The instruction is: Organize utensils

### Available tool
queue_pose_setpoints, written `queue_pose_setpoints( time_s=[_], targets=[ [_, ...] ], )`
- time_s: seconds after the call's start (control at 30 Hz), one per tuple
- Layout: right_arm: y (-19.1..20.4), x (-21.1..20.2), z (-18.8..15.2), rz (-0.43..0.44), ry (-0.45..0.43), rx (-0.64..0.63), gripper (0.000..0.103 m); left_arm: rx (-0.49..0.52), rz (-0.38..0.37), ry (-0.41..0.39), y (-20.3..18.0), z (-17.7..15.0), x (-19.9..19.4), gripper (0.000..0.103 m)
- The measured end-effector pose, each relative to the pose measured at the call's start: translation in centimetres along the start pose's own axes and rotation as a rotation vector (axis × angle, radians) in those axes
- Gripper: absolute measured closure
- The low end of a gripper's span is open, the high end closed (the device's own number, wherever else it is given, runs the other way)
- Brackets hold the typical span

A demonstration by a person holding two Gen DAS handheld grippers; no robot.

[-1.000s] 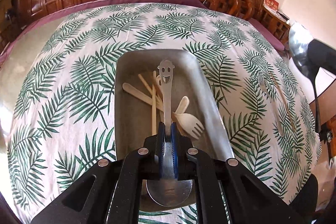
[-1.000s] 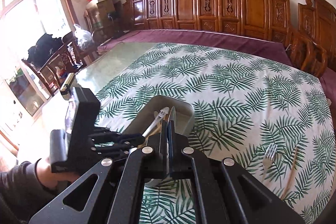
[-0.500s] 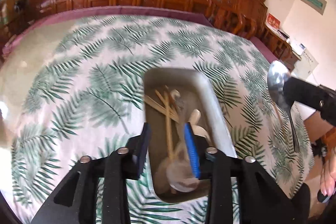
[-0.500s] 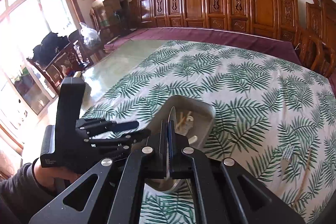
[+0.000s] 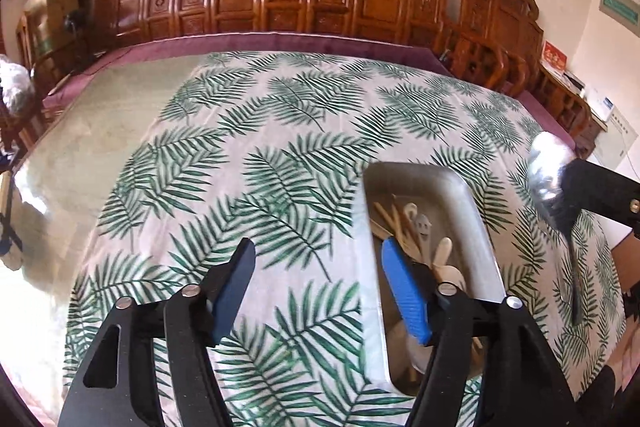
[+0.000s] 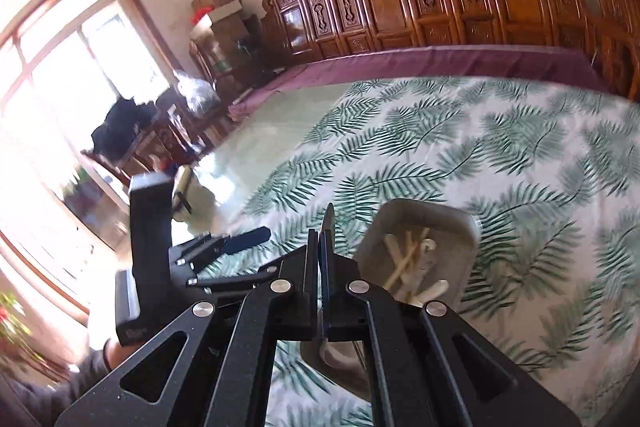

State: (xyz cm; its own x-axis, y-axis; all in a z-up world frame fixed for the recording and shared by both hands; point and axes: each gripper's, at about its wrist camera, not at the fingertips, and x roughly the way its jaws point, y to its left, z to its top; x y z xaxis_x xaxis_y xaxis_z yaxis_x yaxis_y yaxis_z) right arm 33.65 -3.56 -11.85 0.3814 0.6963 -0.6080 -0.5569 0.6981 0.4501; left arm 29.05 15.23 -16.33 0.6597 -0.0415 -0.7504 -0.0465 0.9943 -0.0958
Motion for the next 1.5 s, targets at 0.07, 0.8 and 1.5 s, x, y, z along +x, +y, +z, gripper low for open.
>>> queue_pose_setpoints(
  time_s=[0.07, 0.8, 1.5],
  targets=[
    [-0.7, 1.1, 0.2, -0.005, -0.002, 0.033, 0.101, -0.012, 0.005, 0.0, 0.6, 0.1, 0.0, 0.038],
    [-7.1, 8.0, -1.8, -0.12, 0.108, 0.099, 0.101, -0.03, -0.012, -0.021, 1.1, 0.3, -0.2, 0.038],
    [-6.7, -2.3, -3.7, -0.276, 0.051, -0.115, 0.096, 0.069, -0.083, -0.037, -4.1, -0.1, -2.0, 0.038]
  ],
)
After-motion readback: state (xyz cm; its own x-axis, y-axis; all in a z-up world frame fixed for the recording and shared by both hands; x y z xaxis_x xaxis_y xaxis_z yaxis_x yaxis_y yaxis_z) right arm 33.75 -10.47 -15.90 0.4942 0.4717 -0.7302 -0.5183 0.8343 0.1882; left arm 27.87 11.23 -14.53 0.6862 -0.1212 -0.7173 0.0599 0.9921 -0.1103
